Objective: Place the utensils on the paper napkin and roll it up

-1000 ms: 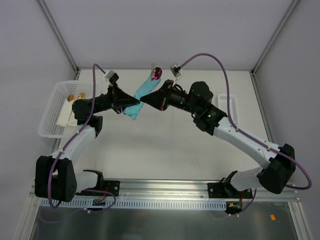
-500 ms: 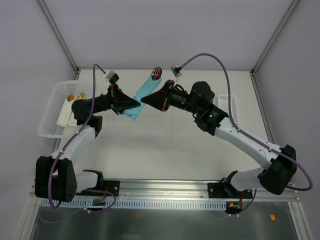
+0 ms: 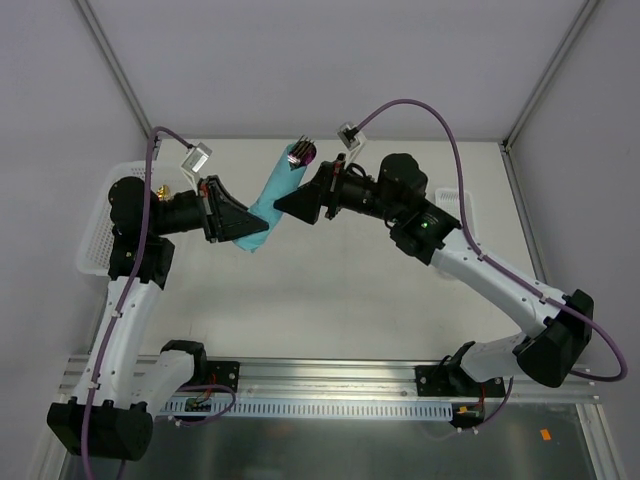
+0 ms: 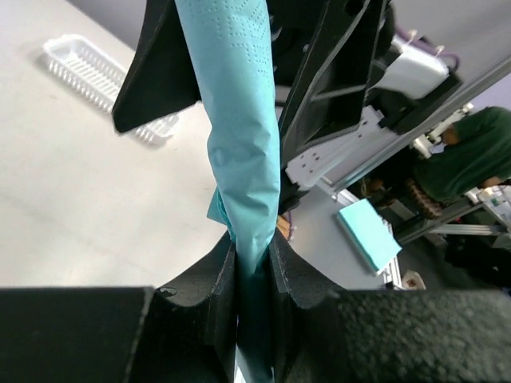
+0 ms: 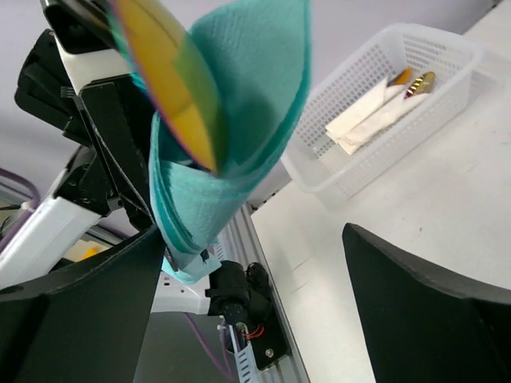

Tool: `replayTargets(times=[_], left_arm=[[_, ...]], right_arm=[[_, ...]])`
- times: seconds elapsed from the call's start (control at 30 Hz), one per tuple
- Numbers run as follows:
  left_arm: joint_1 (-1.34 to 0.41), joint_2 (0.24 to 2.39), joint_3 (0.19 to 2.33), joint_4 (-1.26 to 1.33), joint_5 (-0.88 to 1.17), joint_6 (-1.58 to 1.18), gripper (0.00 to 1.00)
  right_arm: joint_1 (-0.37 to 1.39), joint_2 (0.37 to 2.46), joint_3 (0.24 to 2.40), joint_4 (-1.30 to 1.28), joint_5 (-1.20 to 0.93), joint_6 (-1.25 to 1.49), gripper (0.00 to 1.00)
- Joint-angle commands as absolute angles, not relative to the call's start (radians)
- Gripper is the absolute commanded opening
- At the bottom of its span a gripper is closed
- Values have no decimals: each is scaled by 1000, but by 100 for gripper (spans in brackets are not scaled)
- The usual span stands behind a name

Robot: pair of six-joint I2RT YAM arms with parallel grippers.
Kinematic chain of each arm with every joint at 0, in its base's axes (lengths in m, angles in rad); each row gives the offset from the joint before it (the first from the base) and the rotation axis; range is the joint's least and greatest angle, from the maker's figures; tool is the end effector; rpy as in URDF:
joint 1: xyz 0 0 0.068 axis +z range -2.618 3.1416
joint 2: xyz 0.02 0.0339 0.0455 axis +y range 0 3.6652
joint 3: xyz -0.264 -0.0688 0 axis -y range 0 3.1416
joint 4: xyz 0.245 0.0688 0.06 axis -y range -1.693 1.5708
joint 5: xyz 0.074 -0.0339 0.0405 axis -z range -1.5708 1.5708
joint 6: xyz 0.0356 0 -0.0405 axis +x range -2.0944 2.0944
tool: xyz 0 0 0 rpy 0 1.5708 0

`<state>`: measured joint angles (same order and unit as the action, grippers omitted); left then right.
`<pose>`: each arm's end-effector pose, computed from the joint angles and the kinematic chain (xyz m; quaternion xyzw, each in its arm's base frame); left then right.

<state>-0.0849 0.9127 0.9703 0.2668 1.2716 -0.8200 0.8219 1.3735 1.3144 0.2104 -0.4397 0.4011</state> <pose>0.1762 -0.0491 0.4233 0.2812 0.6115 -0.5973 0.4361 0.2077 0.2457 0.4338 -0.2946 0.5874 0.5413 0.5245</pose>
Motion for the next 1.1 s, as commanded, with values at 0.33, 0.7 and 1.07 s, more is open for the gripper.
replayTargets(times=[0.33,0.7,1.07], left_arm=[[271,1110,1236,-575,1275,-44,0],[590,1494,1580,-1179,1089,576,0],[753,1801,1707,-1290,1011,738,0]], right_arm=[[756,1282,1258,156,-382,377,99],[733,1276,1212,127,-402,373,99],[709,1282,1151,133,-429,377,99]])
